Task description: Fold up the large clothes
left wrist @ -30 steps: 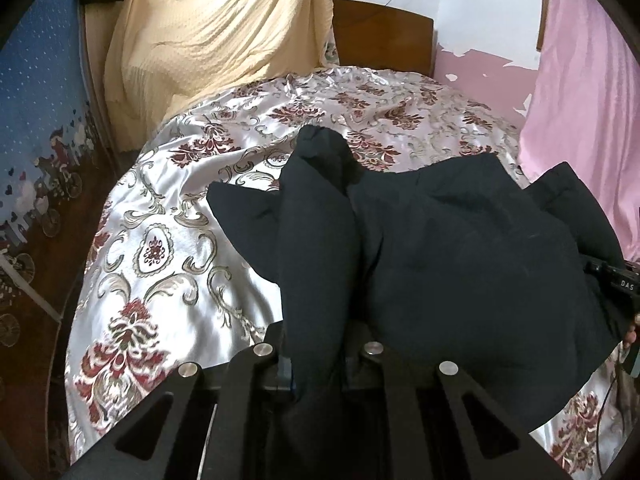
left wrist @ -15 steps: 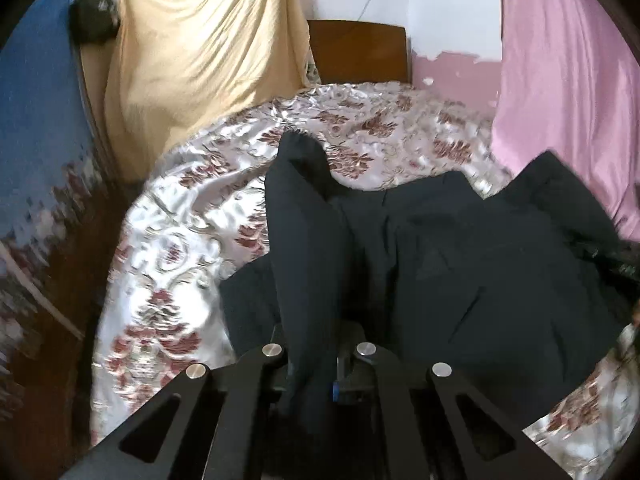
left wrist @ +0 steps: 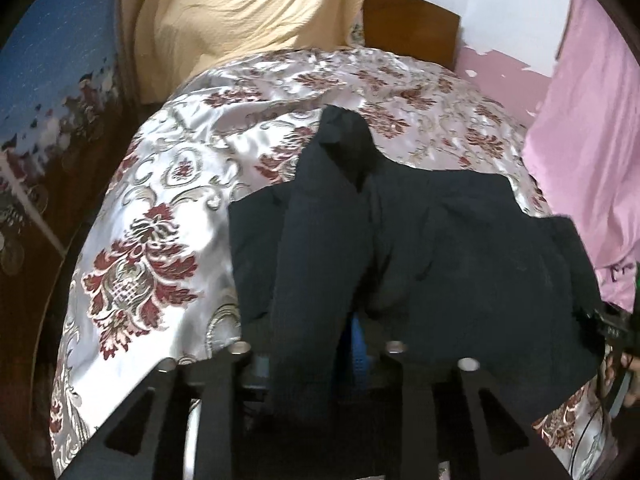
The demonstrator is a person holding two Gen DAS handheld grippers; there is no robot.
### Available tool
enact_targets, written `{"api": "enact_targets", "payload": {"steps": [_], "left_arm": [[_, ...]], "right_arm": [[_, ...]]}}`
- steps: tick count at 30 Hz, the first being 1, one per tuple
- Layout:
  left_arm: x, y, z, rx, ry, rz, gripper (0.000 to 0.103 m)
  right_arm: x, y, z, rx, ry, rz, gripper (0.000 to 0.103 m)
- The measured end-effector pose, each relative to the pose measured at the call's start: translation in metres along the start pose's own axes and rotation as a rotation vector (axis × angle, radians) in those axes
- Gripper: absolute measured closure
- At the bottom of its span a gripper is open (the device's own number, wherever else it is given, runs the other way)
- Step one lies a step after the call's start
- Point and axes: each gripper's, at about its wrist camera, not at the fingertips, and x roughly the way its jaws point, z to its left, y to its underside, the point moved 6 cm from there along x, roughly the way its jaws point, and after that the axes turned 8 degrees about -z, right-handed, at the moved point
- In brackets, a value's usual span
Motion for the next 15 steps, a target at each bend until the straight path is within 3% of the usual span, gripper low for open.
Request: {"api": "enact_targets", "payload": {"steps": [2, 9, 15], "left_arm": [[-0.006, 0.001, 0.007, -0.030, -0.010, -0.026, 0.035], [-0.025, 0.010, 0.010, -0.052, -0.038, -0.055, 0.020], [-0.053, 0.024, 0.002, -0.048, -0.035, -0.098, 0.011]], "right_arm": [[-0.006, 0.001, -0.002, -0.002, 0.040, -0.034, 0.015], [-0.045, 0.003, 0.012, -0.013, 0.103, -0.150, 0.006], [-0.090, 0.008, 0.032, -0.001, 0.097, -0.278, 0.003]]}}
